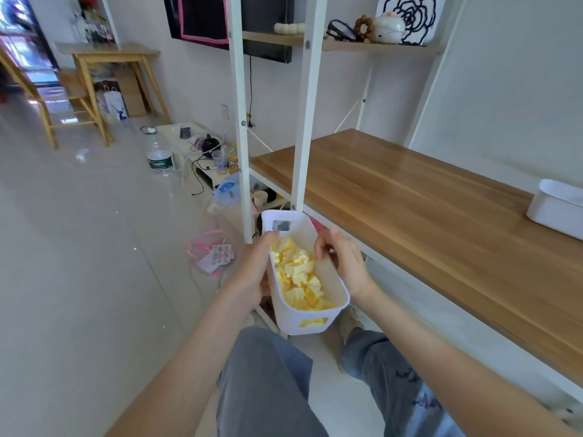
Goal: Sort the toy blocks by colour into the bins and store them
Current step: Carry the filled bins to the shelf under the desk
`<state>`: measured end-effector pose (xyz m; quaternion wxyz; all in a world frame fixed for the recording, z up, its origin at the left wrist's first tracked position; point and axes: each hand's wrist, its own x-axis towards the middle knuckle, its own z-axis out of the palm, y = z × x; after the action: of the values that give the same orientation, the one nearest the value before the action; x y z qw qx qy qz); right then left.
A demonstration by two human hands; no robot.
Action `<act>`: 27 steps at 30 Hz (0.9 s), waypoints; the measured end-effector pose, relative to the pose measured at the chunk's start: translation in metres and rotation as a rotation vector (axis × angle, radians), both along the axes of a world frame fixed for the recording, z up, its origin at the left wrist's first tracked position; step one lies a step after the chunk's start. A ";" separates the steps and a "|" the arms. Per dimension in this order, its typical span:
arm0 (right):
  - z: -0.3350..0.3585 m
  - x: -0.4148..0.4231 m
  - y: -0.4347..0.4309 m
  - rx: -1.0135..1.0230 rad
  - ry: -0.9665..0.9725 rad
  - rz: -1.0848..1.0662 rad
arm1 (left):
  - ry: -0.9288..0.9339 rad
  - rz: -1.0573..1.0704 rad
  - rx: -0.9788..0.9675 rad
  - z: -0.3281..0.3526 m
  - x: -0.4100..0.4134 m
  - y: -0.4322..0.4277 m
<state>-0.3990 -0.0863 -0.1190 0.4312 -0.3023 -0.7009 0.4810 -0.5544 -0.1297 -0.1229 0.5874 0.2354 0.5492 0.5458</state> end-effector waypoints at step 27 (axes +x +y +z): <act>-0.158 -0.146 0.116 -0.184 -0.961 0.112 | -0.167 -0.127 -0.280 -0.201 -0.148 0.133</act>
<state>-0.5452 0.0302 -0.2772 0.0041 -0.4885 -0.7904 0.3697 -0.7025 0.0030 -0.3242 0.6915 0.1394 0.5530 0.4434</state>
